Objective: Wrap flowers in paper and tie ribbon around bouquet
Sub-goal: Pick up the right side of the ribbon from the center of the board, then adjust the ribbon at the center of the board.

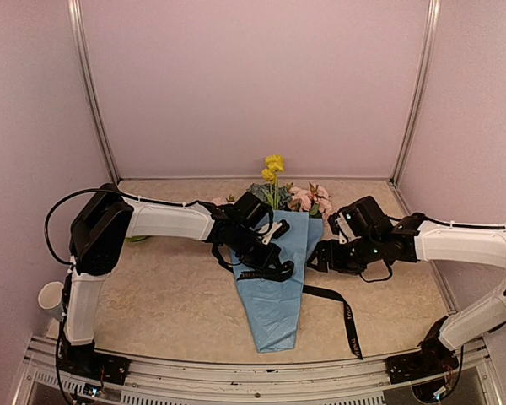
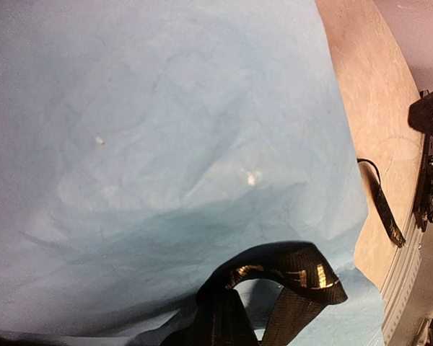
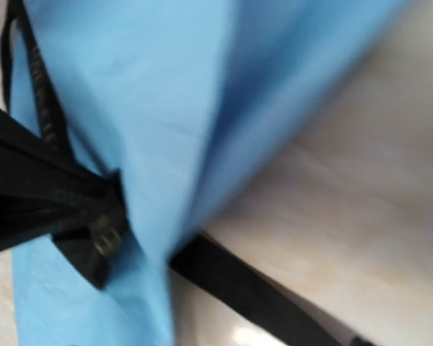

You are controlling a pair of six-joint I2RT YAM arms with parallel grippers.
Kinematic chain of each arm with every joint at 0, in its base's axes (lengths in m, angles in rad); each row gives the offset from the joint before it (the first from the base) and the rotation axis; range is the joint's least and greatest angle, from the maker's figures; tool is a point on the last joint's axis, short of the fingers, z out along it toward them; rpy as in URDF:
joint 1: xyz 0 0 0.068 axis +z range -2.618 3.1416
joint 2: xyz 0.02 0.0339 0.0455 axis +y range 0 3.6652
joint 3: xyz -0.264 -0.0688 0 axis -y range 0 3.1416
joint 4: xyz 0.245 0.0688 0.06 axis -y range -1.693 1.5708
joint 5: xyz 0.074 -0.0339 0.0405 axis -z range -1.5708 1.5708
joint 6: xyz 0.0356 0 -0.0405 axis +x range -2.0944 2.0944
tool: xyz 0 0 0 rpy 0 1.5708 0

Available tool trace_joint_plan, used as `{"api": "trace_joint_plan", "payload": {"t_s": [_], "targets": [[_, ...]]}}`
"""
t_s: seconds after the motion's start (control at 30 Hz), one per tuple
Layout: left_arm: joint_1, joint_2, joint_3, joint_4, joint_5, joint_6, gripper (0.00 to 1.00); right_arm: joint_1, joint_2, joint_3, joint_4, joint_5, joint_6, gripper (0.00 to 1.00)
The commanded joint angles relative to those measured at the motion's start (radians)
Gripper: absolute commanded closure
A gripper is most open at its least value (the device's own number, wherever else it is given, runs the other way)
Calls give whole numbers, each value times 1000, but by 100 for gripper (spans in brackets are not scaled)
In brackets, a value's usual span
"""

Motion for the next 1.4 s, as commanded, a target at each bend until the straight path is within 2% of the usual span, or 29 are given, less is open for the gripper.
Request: {"api": "trace_joint_plan", "payload": {"t_s": [0.0,0.13,0.27,0.33,0.37,0.4,0.47,0.5,0.63,0.73,0.87,0.9,0.97,1.07,1.13,1.3,1.37], "targets": [[4,20,25,-16,26,17,100,-15,-67,-3,-298,139,31,17],[2,18,23,-13,24,16,100,-17,0,-15,-402,163,36,17],[1,18,23,-15,19,18,100,-17,79,-39,-349,57,-13,19],[1,18,24,-14,19,19,100,-18,120,-46,-320,48,-28,26],[1,18,23,-14,17,18,100,-17,140,-45,-316,55,-33,33],[1,19,24,-15,16,18,100,-18,158,-43,-315,65,-37,49],[0,18,24,-15,16,19,100,-18,172,-37,-318,96,-39,87],[0,19,25,-16,16,20,100,-19,161,-29,-327,115,-39,100],[-1,20,27,-17,16,25,100,-88,38,44,-453,262,-54,100],[-1,19,25,-17,17,27,100,-200,-147,136,-545,390,-81,100],[-2,21,27,-17,18,32,100,-304,-446,279,-486,422,-171,100],[-2,21,28,-18,17,33,100,-307,-494,303,-440,392,-203,100],[-2,21,29,-19,19,36,100,-308,-538,343,-347,227,-293,100],[-2,23,33,-21,19,39,100,-301,-489,332,-229,-203,-327,100],[-2,24,33,-23,21,39,100,-249,-436,257,-81,-418,-291,100],[-2,24,33,-22,21,40,100,-26,-296,147,327,-517,-217,100],[-2,25,33,-23,23,41,100,17,-216,143,383,-511,-209,100]]}}
